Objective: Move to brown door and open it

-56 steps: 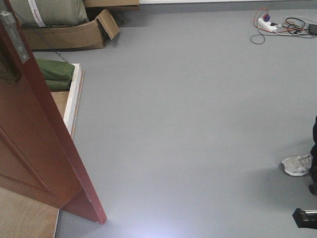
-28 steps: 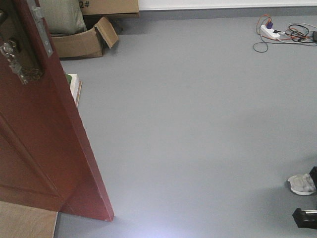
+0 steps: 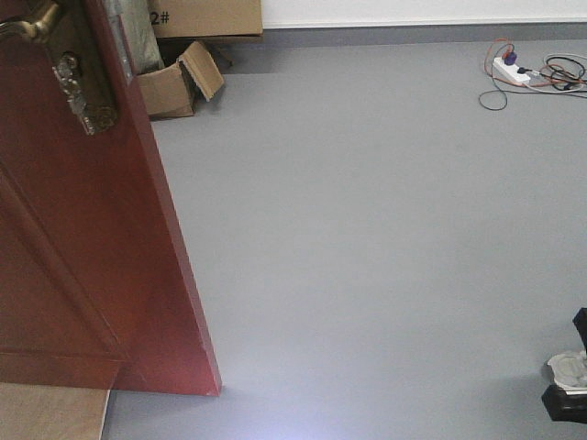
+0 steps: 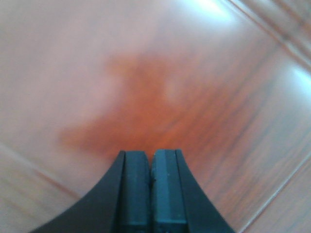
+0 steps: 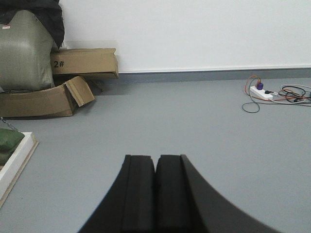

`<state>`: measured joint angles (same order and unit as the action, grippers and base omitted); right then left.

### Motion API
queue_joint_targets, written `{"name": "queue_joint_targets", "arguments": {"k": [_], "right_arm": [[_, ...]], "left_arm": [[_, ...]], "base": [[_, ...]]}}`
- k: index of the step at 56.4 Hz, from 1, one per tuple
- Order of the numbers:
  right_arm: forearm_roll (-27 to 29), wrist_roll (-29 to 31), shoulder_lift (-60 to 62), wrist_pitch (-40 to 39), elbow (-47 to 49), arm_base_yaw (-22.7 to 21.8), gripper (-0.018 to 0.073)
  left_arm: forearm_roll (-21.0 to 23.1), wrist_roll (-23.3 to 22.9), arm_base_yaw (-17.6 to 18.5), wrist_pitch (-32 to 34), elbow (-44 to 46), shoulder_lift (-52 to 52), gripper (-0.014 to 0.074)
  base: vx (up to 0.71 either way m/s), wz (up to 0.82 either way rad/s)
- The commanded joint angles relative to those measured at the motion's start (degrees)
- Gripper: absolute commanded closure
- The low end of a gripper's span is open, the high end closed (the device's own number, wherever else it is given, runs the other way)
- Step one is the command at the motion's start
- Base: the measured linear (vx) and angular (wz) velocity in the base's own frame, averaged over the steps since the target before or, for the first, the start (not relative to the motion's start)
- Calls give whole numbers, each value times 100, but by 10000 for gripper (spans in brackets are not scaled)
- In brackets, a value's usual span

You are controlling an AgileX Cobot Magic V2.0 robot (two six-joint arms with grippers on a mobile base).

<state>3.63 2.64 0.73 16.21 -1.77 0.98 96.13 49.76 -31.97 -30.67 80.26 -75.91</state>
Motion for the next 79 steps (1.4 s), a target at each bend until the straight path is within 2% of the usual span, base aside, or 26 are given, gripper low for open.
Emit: {"name": "queue_joint_targets", "arguments": {"k": [1, 64, 69, 71, 75, 76, 77, 79], "right_arm": [[-4, 32, 56, -471, -28, -8, 559], [-4, 32, 56, -471, -28, -8, 559], [-4, 32, 56, -471, -28, -8, 559], [-4, 32, 56, -471, -28, -8, 559], [-4, 32, 56, -471, -28, -8, 559], [-4, 32, 56, -471, -28, -8, 559], [-4, 32, 56, -471, -28, -8, 559], [-4, 32, 56, -471, -28, -8, 559]], "left_arm": [[246, -13, 41, -40, 184, 148, 599], [166, 0, 41, -164, 178, 186, 599], [-659, -15, 41, -190, 178, 419, 599], [-1203, -103, 41, -190, 178, 565, 599], [-2233, -669, 41, -205, 178, 845, 599], [-2565, -1077, 41, -241, 178, 938, 599], [-2791, -1187, 41, -256, 178, 997, 599], [-3381, -1743, 41, -371, 178, 1148, 599]], "base": [[12, 6], [2, 1], [0, 0], [0, 0], [0, 0], [0, 0], [0, 0], [0, 0]]}}
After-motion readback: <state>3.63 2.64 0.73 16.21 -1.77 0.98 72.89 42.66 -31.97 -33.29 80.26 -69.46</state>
